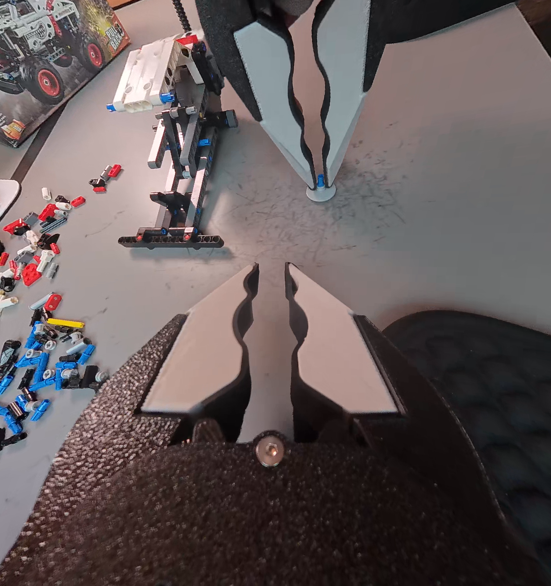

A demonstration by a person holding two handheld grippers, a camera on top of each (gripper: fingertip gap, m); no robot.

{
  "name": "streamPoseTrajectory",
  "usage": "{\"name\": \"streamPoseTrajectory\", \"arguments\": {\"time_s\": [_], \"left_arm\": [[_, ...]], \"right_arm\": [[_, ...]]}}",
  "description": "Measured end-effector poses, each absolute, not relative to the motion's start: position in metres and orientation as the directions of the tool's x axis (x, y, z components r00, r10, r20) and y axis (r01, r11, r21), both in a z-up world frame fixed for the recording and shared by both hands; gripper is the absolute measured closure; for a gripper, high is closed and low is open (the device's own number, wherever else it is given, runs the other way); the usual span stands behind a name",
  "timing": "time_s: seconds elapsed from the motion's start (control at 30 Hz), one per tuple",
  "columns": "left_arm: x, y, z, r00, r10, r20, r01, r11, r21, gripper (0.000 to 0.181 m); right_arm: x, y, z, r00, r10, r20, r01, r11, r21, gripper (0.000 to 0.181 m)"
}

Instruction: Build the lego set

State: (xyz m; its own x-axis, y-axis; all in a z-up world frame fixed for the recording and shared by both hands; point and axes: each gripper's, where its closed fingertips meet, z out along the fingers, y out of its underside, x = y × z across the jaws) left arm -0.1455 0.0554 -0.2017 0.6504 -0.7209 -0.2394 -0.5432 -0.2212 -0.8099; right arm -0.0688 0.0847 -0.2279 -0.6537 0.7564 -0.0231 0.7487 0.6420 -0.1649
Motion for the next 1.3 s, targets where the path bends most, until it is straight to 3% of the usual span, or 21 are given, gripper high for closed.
{"name": "streamPoseTrajectory", "arguments": {"time_s": [0.07,0.17,0.23,0.3,0.4,0.5,0.83,0.97,1.1,1.3], "left_arm": [[-0.146,0.056,-0.2,0.653,-0.719,-0.238,-0.537,-0.218,-0.815,0.164],[-0.142,0.054,-0.191,0.659,-0.726,-0.196,-0.482,-0.208,-0.851,0.159],[-0.134,0.051,-0.177,0.649,-0.745,-0.154,-0.416,-0.177,-0.892,0.155],[-0.12,0.047,-0.156,0.625,-0.774,-0.104,-0.318,-0.131,-0.939,0.152],[-0.098,0.045,-0.125,0.595,-0.803,-0.039,-0.176,-0.082,-0.981,0.149],[-0.077,0.049,-0.105,0.598,-0.801,-0.034,-0.114,-0.043,-0.992,0.146],[-0.051,0.068,-0.059,0.684,-0.71,-0.164,-0.076,0.154,-0.985,0.142],[-0.043,0.069,-0.059,0.676,-0.7,-0.231,-0.131,0.195,-0.972,0.156],[-0.045,0.078,-0.064,0.703,-0.66,-0.265,-0.177,0.199,-0.964,0.155],[-0.068,0.1,-0.086,0.796,-0.495,-0.349,-0.309,0.165,-0.937,0.156]], "right_arm": [[-0.071,0.081,-0.224,-0.641,0.767,-0.019,0.742,0.613,-0.272,0.175],[-0.08,0.066,-0.196,-0.583,0.808,-0.084,0.696,0.443,-0.565,0.175],[-0.084,0.053,-0.159,-0.55,0.801,-0.237,0.606,0.187,-0.773,0.175],[-0.081,0.046,-0.116,-0.571,0.703,-0.424,0.486,-0.127,-0.865,0.175],[-0.071,0.055,-0.079,-0.649,0.547,-0.529,0.329,-0.425,-0.843,0.175],[-0.064,0.062,-0.061,-0.712,0.416,-0.566,0.267,-0.585,-0.766,0.175],[-0.062,0.058,-0.046,-0.799,0.251,-0.546,0.275,-0.654,-0.704,0.175],[-0.06,0.06,-0.055,-0.789,0.25,-0.561,0.288,-0.656,-0.698,0.175],[-0.06,0.068,-0.06,-0.766,0.278,-0.579,0.28,-0.667,-0.69,0.175],[-0.071,0.099,-0.076,-0.615,0.598,-0.515,0.173,-0.535,-0.827,0.158]]}}
